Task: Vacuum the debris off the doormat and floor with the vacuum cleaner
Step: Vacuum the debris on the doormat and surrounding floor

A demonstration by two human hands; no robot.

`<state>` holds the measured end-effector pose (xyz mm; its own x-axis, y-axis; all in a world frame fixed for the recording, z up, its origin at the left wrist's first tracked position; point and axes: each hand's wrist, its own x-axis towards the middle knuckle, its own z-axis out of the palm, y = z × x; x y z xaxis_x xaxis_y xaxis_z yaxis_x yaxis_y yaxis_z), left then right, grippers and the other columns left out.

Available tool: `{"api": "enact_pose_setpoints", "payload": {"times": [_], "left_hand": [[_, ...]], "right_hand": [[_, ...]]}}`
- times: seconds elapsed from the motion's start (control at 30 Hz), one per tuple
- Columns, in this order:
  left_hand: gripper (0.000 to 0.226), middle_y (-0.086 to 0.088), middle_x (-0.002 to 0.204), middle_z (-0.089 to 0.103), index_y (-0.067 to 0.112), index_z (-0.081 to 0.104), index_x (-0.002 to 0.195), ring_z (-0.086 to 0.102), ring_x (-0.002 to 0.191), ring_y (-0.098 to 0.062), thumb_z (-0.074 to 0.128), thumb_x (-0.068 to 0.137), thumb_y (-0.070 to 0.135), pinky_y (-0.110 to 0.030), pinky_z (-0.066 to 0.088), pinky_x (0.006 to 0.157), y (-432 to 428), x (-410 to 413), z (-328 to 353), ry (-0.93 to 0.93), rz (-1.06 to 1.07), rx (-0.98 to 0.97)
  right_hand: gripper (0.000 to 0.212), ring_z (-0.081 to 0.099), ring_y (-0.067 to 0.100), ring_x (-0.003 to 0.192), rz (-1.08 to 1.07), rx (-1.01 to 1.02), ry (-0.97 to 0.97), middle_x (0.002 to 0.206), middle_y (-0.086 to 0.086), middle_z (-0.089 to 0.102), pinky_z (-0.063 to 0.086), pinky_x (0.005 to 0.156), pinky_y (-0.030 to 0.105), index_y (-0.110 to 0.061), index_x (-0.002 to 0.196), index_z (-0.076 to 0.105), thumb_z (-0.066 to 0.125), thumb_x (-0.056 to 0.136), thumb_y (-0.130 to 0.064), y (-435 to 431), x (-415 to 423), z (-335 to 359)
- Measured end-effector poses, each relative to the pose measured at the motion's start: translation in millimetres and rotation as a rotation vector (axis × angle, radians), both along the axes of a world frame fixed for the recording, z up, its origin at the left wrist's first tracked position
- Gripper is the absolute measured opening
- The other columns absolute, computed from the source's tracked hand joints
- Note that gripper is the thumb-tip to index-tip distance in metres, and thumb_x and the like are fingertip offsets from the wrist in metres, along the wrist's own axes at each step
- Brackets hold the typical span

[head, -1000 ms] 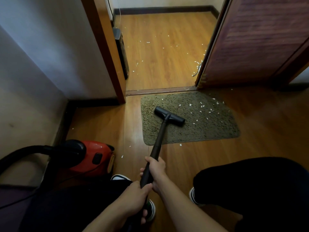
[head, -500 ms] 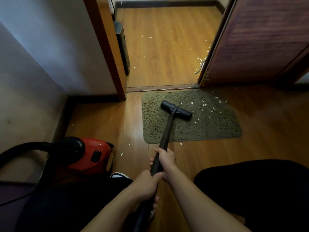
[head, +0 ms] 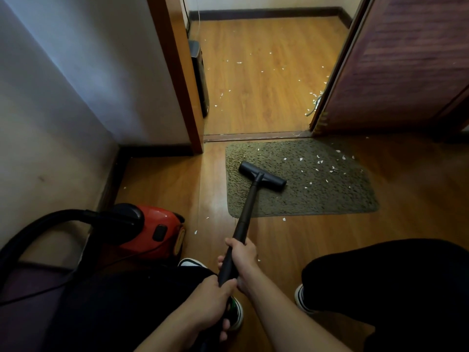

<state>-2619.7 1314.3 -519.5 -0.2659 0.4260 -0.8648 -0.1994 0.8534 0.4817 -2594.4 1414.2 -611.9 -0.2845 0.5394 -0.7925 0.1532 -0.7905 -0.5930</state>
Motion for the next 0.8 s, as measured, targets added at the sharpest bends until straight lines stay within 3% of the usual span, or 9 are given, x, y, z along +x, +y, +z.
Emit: {"api": "enact_pose_setpoints", "payload": {"times": [0.13,0.37,0.6,0.8], "left_hand": [[0.024,-0.009,0.076,0.055,0.012,0.048,0.106,0.053,0.042,-0.015,0.043,0.102,0.036,-0.026,0.049,0.044,10,1,0,-0.003,-0.024,-0.002],[0.027,-0.008,0.066,0.06,0.014,0.045,0.111,0.056,0.046,-0.019,0.042,0.102,0.039,-0.03,0.052,0.052,24,12,-6,-0.034,-0.063,-0.003],[0.029,-0.01,0.072,0.057,0.009,0.049,0.106,0.053,0.043,-0.018,0.044,0.102,0.037,-0.026,0.048,0.045,19,10,3,0.001,-0.04,0.0],[0.026,-0.007,0.075,0.056,0.012,0.049,0.11,0.054,0.043,-0.013,0.045,0.102,0.036,-0.027,0.049,0.044,7,17,11,-0.009,-0.038,-0.036]], "right_hand": [[0.016,0.058,0.021,0.043,-0.015,0.005,0.004,0.068,0.014,0.055,0.05,0.041,0.028,-0.005,0.114,0.054,0.06,0.099,-0.008,9,3,0],[0.024,0.06,0.019,0.044,-0.04,0.008,-0.013,0.071,0.012,0.057,0.05,0.042,0.027,-0.004,0.121,0.055,0.062,0.099,-0.01,25,20,-5],[0.008,0.059,0.021,0.042,-0.042,-0.002,0.009,0.069,0.016,0.058,0.05,0.041,0.027,-0.011,0.1,0.054,0.061,0.098,-0.007,19,13,0],[0.012,0.061,0.021,0.042,-0.016,-0.023,0.011,0.074,0.019,0.06,0.05,0.041,0.028,-0.01,0.108,0.055,0.062,0.098,-0.009,4,20,1]]}}
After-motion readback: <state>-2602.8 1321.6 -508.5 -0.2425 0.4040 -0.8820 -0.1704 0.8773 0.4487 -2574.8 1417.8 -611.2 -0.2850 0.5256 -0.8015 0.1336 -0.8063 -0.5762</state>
